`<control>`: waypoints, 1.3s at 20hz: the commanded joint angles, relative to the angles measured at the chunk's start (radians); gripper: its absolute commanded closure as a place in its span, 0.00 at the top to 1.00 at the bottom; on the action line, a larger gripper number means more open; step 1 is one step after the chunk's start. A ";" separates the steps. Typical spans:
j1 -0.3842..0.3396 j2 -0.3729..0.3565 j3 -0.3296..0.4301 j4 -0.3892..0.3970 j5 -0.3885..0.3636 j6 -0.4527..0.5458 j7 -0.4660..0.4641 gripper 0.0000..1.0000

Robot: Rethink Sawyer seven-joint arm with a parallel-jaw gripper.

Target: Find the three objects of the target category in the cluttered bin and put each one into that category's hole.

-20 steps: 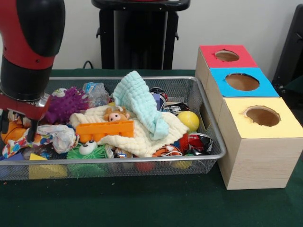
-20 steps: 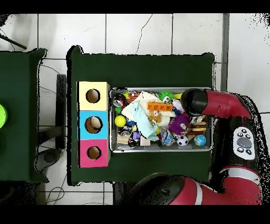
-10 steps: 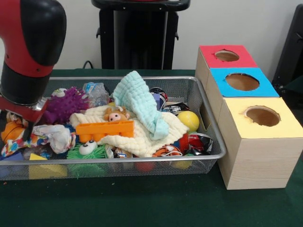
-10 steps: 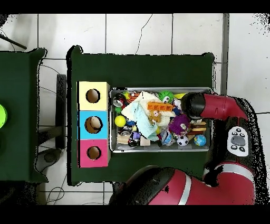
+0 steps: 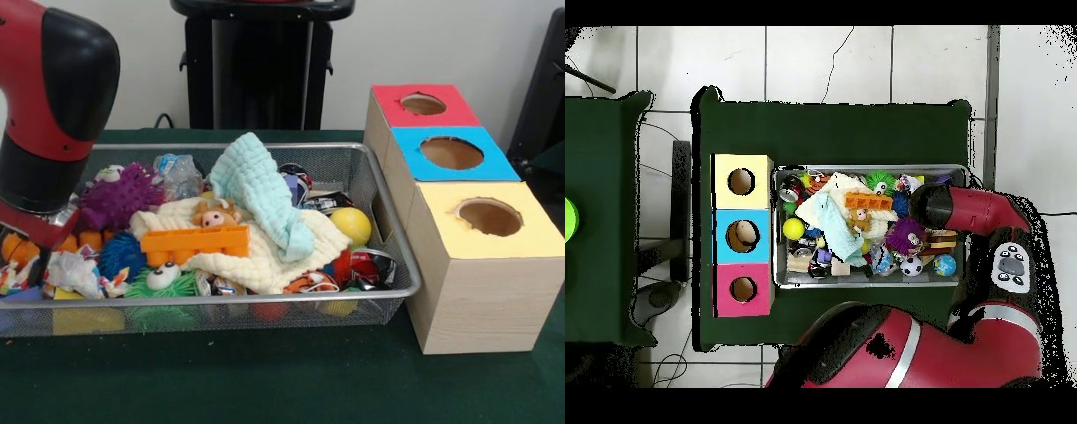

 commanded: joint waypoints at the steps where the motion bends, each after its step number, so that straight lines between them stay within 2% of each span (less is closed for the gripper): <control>1: -0.004 0.152 -0.007 -0.042 0.055 -0.102 0.283 1.00; 8: 0.023 0.202 -0.044 -0.081 0.112 -0.143 0.318 1.00; 17: 0.072 0.235 -0.136 -0.068 0.209 -0.232 0.394 1.00; 19: 0.077 0.238 -0.143 -0.068 0.208 -0.239 0.377 1.00; 20: 0.079 0.240 -0.146 -0.067 0.208 -0.242 0.369 0.00; 26: 0.092 0.245 -0.170 -0.066 0.236 -0.249 0.359 0.00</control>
